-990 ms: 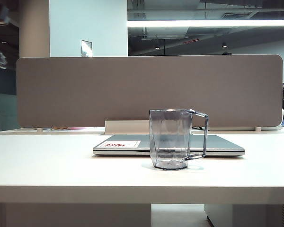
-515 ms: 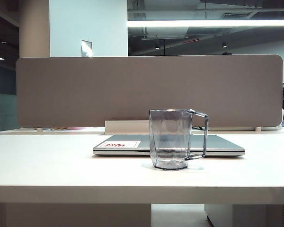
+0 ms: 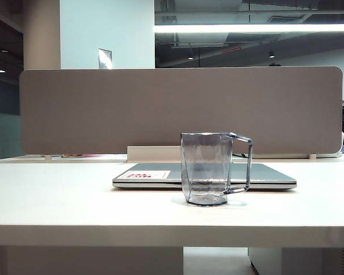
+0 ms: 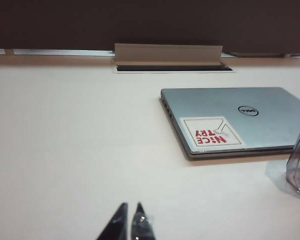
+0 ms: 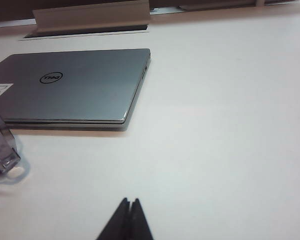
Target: Pick up the water cup and place it on the side of the laptop close to you.
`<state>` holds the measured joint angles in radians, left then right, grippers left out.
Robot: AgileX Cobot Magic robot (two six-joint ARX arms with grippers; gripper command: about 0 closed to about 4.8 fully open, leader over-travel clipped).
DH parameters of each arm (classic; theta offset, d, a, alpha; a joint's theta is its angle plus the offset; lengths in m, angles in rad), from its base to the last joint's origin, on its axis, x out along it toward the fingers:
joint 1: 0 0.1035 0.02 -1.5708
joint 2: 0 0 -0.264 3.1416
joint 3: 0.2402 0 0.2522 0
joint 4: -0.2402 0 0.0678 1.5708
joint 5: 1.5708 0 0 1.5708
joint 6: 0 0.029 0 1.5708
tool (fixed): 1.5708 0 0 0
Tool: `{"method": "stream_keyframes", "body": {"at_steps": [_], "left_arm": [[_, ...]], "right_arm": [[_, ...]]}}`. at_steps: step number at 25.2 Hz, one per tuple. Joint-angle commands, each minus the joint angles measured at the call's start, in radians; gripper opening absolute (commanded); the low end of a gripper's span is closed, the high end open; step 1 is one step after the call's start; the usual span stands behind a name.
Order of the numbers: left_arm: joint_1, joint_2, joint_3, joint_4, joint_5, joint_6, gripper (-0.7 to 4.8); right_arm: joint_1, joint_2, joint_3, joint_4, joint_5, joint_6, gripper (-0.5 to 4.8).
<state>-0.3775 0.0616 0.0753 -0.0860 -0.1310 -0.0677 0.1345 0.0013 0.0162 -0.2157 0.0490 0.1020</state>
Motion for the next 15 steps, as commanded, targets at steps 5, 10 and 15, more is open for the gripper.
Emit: {"method": "stream_keyframes", "body": {"at_steps": [5, 10, 15], "left_arm": [[-0.001, -0.019, -0.037, -0.019, 0.005, 0.014, 0.16], [-0.001, -0.019, -0.068, -0.011, 0.005, 0.014, 0.16], [-0.001, -0.022, -0.068, -0.021, 0.004, 0.016, 0.16]], "right_arm": [[0.000, -0.002, -0.002, 0.012, 0.002, -0.005, -0.09], [0.000, -0.002, -0.003, 0.014, 0.023, -0.006, -0.09], [0.000, -0.002, -0.016, 0.038, 0.040, -0.025, -0.09]]}}
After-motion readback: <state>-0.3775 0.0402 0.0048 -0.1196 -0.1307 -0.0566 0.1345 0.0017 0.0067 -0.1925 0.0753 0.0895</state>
